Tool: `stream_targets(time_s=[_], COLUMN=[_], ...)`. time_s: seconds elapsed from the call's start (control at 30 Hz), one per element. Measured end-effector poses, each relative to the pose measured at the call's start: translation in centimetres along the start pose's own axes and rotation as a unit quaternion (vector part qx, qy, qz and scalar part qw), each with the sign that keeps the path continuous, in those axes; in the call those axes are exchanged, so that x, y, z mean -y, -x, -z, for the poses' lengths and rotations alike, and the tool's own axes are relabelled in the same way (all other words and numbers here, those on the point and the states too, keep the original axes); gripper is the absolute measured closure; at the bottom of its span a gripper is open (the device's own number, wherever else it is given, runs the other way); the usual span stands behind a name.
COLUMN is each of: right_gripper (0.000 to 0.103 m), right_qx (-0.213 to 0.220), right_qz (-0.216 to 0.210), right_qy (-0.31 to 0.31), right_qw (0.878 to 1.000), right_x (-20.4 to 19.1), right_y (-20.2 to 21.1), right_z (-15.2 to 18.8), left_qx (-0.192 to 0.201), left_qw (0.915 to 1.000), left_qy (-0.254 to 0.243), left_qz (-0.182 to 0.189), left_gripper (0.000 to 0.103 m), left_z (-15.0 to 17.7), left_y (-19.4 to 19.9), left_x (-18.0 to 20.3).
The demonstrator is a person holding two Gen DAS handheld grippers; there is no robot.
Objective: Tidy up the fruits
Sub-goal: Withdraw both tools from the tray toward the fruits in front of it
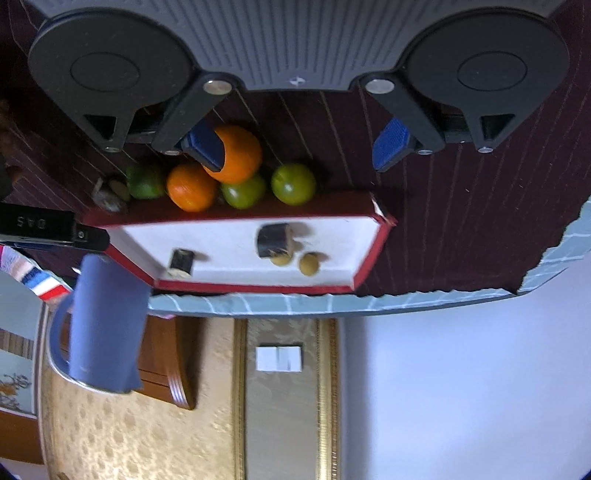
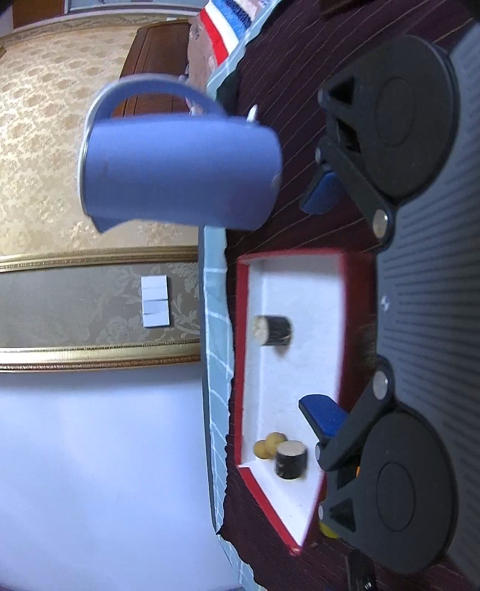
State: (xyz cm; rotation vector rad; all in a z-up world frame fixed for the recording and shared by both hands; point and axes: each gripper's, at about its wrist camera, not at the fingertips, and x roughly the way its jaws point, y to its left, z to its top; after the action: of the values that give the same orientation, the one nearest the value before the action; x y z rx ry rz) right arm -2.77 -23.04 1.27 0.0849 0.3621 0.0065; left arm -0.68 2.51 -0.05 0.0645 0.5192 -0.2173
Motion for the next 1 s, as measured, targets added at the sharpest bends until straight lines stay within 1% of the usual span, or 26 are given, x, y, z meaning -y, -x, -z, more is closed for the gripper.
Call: stream_targets(time_s=[0.1,0.2,0.33,0.43,0.57,0.7,0.73,0.77,0.8,0.83,0.97,1.0], right_gripper=[0.0,0.0,0.0,0.0,0.0,0.0,0.0,0.0,0.001,0.007,0.02,0.028], right_qx=[-0.006,-0.016,-0.039,-0.058,-0.09,-0.098,-0.095,-0.093,-0.092,-0.095,-0.13,-0.133], right_qz=[0.006,-0.006,-0.011,-0.023,-0.002,0.017,0.017,0.003,-0.015,-0.027,-0.033,-0.038], right_qy=[-0.015,-0.028,-0.005,0.011,0.038,0.084,0.086,0.08,0.07,0.061,0.062,0.065], right_qw=[1.0,0.999,0.999,0.998,0.995,0.992,0.992,0.992,0.993,0.993,0.989,0.988], right_x=[1.0,1.6,1.0,0.3,-0.6,-1.5,-1.4,-1.2,-0.9,-0.7,-0.5,-0.6], right_y=[1.3,2.0,1.6,1.1,0.3,0.2,0.1,0.1,0.1,0.0,-1.6,-1.8], right_z=[0.9,1.1,1.7,1.8,2.1,2.3,2.3,2.2,2.0,1.8,1.7,1.6], left_qx=[-0.005,-0.008,-0.01,-0.018,-0.033,-0.056,-0.062,-0.065,-0.065,-0.067,-0.07,-0.07], left_qw=[0.9999,0.9997,0.9993,0.999,0.999,0.9982,0.9979,0.9978,0.9978,0.9977,0.9974,0.9974], left_qy=[-0.012,-0.017,-0.031,-0.039,-0.03,-0.016,-0.012,-0.007,-0.003,0.001,0.009,0.009], left_qz=[0.011,0.017,0.015,0.01,-0.002,-0.014,-0.014,-0.013,-0.012,-0.011,-0.012,-0.013], left_gripper=[0.016,0.016,0.016,0.016,0.016,0.016,0.016,0.016,0.016,0.016,0.016,0.016], left_z=[0.5,0.7,0.7,0.6,0.3,0.2,0.1,0.1,0.1,0.1,-0.1,-0.1], left_y=[-0.2,-0.5,-0.8,-1.4,-2.3,-3.3,-3.5,-3.6,-3.6,-3.7,-4.1,-4.1], left_x=[1.0,1.8,2.9,3.5,3.5,3.1,3.0,2.8,2.8,2.7,2.6,2.7])
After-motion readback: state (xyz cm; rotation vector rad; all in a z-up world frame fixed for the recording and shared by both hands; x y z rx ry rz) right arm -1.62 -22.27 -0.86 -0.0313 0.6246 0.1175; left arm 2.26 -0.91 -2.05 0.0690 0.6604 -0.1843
